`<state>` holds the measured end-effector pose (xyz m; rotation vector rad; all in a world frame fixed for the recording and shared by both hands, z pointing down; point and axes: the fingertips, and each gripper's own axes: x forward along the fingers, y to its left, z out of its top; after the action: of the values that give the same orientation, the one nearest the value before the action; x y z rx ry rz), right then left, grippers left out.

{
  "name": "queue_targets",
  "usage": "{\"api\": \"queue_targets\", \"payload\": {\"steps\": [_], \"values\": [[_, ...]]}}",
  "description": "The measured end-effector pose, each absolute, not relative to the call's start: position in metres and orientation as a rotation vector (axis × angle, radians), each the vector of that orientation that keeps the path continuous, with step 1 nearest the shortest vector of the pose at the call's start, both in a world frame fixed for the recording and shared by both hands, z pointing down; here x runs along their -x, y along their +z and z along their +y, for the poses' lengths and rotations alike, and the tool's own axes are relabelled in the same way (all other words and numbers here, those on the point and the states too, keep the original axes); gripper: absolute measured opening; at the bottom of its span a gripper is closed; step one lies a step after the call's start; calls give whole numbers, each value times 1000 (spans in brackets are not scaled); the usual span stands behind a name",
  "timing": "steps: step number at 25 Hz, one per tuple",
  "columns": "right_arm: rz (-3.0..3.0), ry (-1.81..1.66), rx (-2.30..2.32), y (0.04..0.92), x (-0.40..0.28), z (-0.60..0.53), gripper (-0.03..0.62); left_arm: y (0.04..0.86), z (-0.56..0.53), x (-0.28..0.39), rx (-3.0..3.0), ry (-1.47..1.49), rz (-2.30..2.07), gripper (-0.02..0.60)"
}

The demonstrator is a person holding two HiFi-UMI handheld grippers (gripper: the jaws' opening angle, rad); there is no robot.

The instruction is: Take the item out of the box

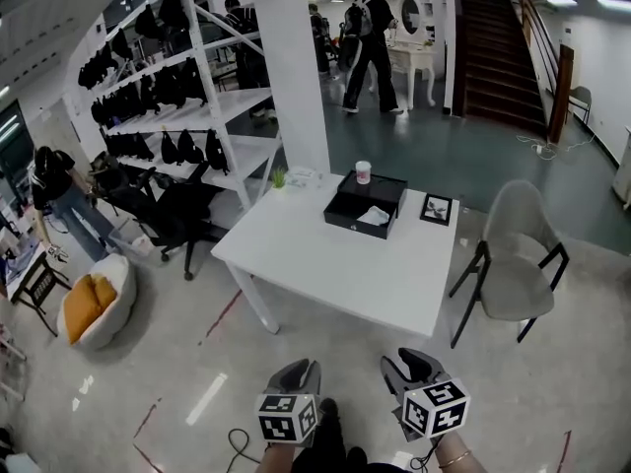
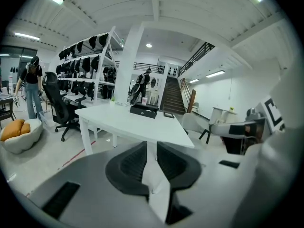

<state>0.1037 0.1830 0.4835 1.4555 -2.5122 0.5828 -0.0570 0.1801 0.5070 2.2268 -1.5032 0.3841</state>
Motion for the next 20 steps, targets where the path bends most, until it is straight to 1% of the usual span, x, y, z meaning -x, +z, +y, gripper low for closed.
{"api": "queue_targets", "payload": {"steps": [9,20], "values": [[-2483,598,-1497,485,-107,120,152,513,114,55,-2237,393,-1459,63],[-2425,588,-1582,487,-103,-20,152,523,-25,78,-2241,399,-1420,63]]}}
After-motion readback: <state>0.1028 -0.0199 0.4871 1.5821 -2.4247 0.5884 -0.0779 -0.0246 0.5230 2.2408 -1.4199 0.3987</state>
